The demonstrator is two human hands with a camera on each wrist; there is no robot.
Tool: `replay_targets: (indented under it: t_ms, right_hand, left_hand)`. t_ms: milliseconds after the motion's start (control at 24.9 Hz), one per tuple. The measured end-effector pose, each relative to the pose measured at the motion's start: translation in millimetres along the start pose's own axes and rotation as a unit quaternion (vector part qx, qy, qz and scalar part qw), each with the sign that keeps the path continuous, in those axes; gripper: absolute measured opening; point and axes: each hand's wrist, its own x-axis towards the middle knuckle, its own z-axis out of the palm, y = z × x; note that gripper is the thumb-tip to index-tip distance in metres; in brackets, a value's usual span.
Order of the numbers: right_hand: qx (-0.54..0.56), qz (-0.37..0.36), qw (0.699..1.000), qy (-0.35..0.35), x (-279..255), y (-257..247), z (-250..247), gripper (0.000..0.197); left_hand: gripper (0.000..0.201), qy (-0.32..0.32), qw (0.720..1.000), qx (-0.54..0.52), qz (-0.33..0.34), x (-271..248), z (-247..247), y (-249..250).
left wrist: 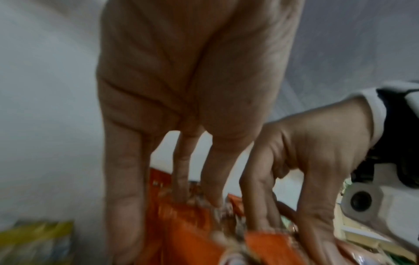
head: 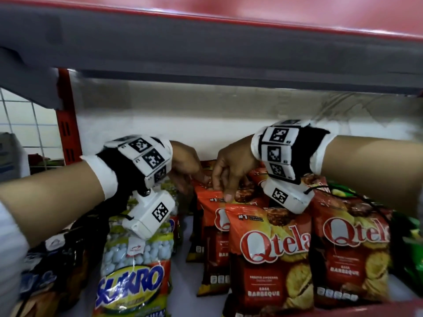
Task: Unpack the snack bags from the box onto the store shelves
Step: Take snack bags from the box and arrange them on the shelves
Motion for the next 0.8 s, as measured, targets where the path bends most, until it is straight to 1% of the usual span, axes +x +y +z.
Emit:
replay_targets:
  t_ms: [40, 121, 161, 201, 241, 282, 322, 362, 402, 442, 523, 603, 644, 684, 724, 804]
  right_hand:
    - [0.007, -0.002, 1.0, 0.003, -7, -4, -5, 0.015]
    - [0.008, -0.006, 0.999, 0.042, -25, -2, -17, 0.014]
    - [0.017, -0.009, 0.997, 0.071, -40, -2, -23, 0.013]
    - [0.025, -0.008, 0.995, 0.098, -55, -1, -27, 0.013]
    - [0.036, -0.008, 0.991, 0.129, -69, 5, -29, 0.014]
    - [0.046, -0.013, 0.986, 0.16, -82, 11, -28, 0.016]
    - [0.058, -0.011, 0.981, 0.185, -97, 18, -24, 0.018]
    - [0.068, -0.005, 0.977, 0.203, -111, 26, -19, 0.019]
    - [0.068, 0.011, 0.976, 0.207, -126, 34, -10, 0.022]
    - [0.062, 0.032, 0.978, 0.197, -140, 43, -1, 0.029]
    - [0.018, 0.095, 0.985, 0.142, -162, 60, 24, 0.058]
    - [-0.036, 0.161, 0.984, 0.067, -176, 75, 51, 0.089]
    - [-0.044, 0.183, 0.981, 0.04, -178, 80, 63, 0.097]
    - [-0.036, 0.192, 0.98, 0.029, -181, 86, 72, 0.099]
    - [-0.022, 0.196, 0.98, 0.034, -183, 91, 79, 0.098]
    - [-0.018, 0.203, 0.976, 0.077, -184, 96, 89, 0.099]
  left_hand:
    - [0.035, 0.027, 0.999, -0.016, 0.003, -6, -7, 3]
    - [0.039, 0.131, 0.99, -0.035, 0.032, -25, -22, 9]
    - [0.041, 0.18, 0.981, -0.049, 0.057, -40, -25, 15]
    - [0.043, 0.204, 0.973, -0.053, 0.091, -54, -23, 19]
    - [0.046, 0.196, 0.972, -0.05, 0.123, -65, -17, 20]
    - [0.053, 0.164, 0.973, -0.033, 0.16, -76, -8, 20]
    - [0.063, 0.114, 0.976, -0.005, 0.185, -86, 5, 21]
    - [0.073, 0.069, 0.978, 0.029, 0.195, -93, 19, 21]
    - [0.081, 0.04, 0.977, 0.061, 0.201, -97, 35, 21]
    - [0.087, 0.03, 0.974, 0.083, 0.207, -100, 49, 22]
    - [0.095, 0.042, 0.971, 0.078, 0.222, -100, 74, 25]
    - [0.092, 0.066, 0.966, 0.062, 0.242, -98, 85, 28]
    - [0.088, 0.079, 0.963, 0.061, 0.251, -97, 85, 28]
    - [0.084, 0.094, 0.961, 0.058, 0.255, -98, 84, 28]
    - [0.081, 0.104, 0.961, 0.053, 0.252, -99, 82, 26]
    - [0.077, 0.113, 0.964, 0.041, 0.238, -102, 79, 20]
